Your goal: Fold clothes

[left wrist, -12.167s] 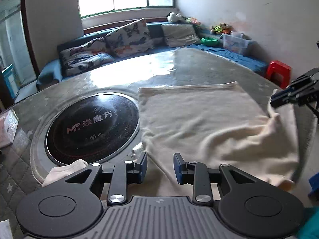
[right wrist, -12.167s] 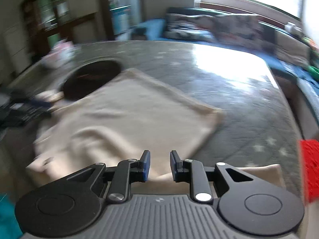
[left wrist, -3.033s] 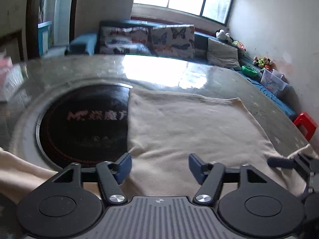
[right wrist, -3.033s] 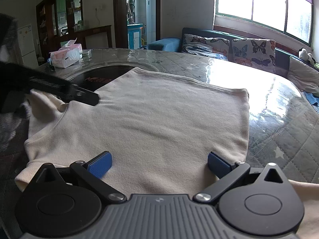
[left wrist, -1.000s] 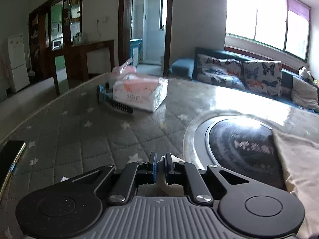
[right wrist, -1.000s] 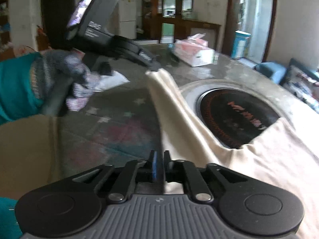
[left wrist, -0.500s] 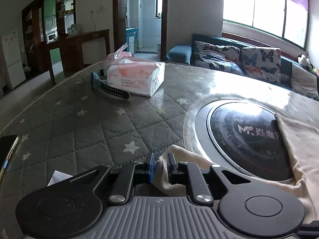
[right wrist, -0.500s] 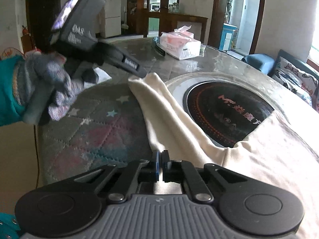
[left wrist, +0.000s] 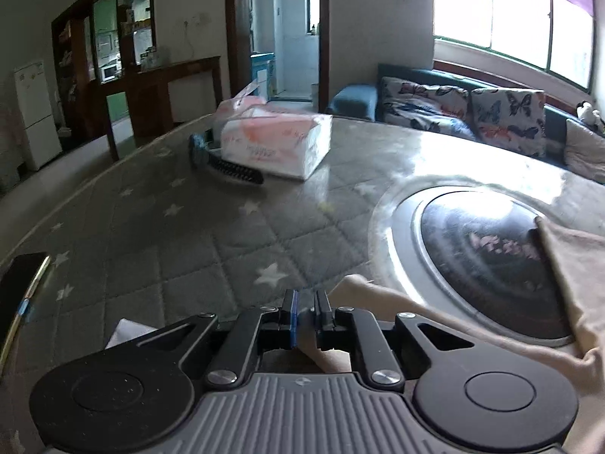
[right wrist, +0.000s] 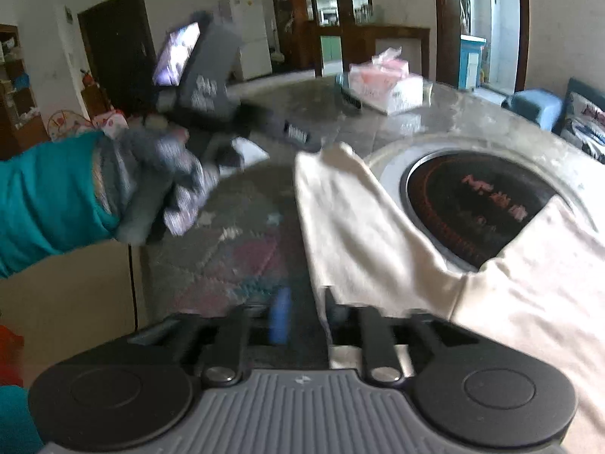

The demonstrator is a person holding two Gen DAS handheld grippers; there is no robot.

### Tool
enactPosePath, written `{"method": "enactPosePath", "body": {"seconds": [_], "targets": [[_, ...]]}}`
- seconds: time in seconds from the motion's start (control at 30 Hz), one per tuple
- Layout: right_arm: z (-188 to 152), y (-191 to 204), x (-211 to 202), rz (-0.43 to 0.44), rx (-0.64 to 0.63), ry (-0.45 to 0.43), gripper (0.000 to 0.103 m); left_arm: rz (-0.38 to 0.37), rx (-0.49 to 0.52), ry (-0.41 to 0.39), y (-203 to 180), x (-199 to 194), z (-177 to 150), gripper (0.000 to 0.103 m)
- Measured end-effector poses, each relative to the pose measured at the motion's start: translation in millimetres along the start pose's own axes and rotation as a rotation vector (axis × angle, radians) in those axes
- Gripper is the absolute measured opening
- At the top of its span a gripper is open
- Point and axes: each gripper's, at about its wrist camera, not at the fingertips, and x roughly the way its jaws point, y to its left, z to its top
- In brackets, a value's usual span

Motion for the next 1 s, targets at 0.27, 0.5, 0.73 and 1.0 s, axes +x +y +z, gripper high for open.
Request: {"method": "enactPosePath", "body": {"seconds": [0.27,0.5,0.73,1.0], "targets": [[-21,-39,-50,-0.172,0.114,-0.017,0.072,-0.038,-0.008,-0.041,-5,-32,-1,0.025],[-69,-95,-101,-0.426,0.284,0.009,0.079,-0.242,0.096,-0.035,-62,-66,-11,0.04],[-99,-83,-110,-0.486,0.248,0.051,0.084,-0.436,0.302,-0.02,-151,-91,-38,0.042],[-115,-71,-122,-0.481,0.234,0.037,0.085,-0.507,0.453,0.012,-190,-95,-76,0.045]]}}
